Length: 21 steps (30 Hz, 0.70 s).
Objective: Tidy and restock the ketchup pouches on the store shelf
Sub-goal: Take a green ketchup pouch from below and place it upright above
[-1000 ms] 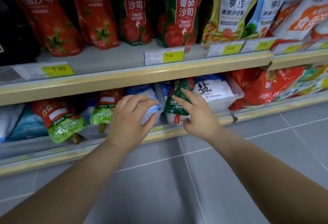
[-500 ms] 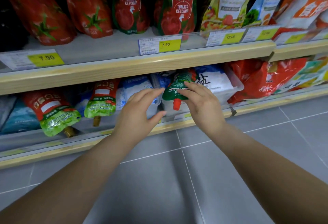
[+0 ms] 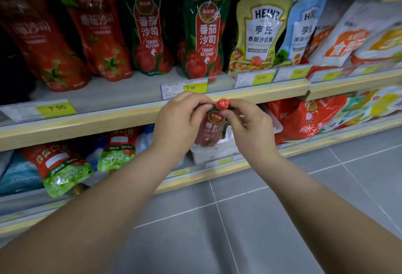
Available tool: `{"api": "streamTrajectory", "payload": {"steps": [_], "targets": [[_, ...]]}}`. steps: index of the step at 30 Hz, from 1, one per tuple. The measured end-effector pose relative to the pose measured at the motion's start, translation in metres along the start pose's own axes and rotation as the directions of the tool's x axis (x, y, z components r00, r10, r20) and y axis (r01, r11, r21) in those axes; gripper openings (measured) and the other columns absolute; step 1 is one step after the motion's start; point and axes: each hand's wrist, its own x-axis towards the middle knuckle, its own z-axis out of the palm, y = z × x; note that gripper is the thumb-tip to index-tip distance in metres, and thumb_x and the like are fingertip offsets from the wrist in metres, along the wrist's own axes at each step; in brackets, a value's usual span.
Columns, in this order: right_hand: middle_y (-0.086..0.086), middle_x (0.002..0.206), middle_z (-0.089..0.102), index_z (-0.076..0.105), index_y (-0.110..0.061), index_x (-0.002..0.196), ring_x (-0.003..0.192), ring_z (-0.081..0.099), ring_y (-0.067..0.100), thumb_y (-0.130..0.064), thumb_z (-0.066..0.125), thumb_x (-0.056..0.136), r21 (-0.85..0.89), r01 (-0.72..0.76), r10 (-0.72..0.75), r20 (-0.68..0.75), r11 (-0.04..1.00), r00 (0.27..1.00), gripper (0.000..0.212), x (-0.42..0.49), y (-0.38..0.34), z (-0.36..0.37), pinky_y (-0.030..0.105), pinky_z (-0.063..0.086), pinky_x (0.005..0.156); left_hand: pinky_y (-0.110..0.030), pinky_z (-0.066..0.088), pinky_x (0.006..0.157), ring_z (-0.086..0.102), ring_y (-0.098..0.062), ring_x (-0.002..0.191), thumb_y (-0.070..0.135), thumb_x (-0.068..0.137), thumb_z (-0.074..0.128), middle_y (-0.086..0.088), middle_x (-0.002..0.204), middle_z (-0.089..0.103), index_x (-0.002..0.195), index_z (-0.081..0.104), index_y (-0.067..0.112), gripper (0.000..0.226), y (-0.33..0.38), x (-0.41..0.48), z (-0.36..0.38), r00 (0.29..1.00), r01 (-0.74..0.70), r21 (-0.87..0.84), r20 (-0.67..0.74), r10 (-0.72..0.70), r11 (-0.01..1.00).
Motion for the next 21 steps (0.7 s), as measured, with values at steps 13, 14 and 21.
{"api": "streamTrajectory", "payload": {"steps": [13,14,21], "targets": [[-0.004,0.129,0.045,0.000,-0.051,0.143,0.109,0.050,0.015,-0.047,0.076,0.066,-0.094,0.029,-0.017,0.134,0.995,0.991,0.108,-0.022,-0.043,0.018,0.047,0.053,0.077,-0.025,0.048,0.074,0.058,-0.003,0.087,0.024,0.091,0.055,0.015,0.090,0.062,0.092,0.063,0.025,0.008,0.033,0.040,-0.046,0.986,0.024,-0.116,-0.163,-0.043,0.993],[-0.004,0.126,0.047,-0.001,-0.051,0.143,0.104,0.052,0.016,-0.044,0.078,0.066,-0.116,0.031,-0.016,0.129,0.993,0.992,0.110,-0.020,-0.045,0.020,0.047,0.054,0.074,-0.023,0.047,0.074,0.057,-0.002,0.086,0.023,0.091,0.056,0.016,0.088,0.061,0.092,0.064,0.024,0.008,0.037,0.042,-0.049,0.983,0.007,-0.107,-0.180,-0.026,0.994],[0.000,0.116,0.052,0.005,-0.046,0.145,0.096,0.049,0.012,-0.033,0.080,0.069,-0.211,0.146,-0.147,0.012,0.967,0.989,0.107,0.005,-0.061,0.021,0.033,0.049,0.064,-0.019,0.048,0.077,0.059,-0.001,0.090,0.027,0.089,0.059,0.011,0.099,0.062,0.112,0.062,0.027,0.023,0.041,0.045,-0.081,0.953,-0.137,-0.134,-0.288,0.094,0.981]]}}
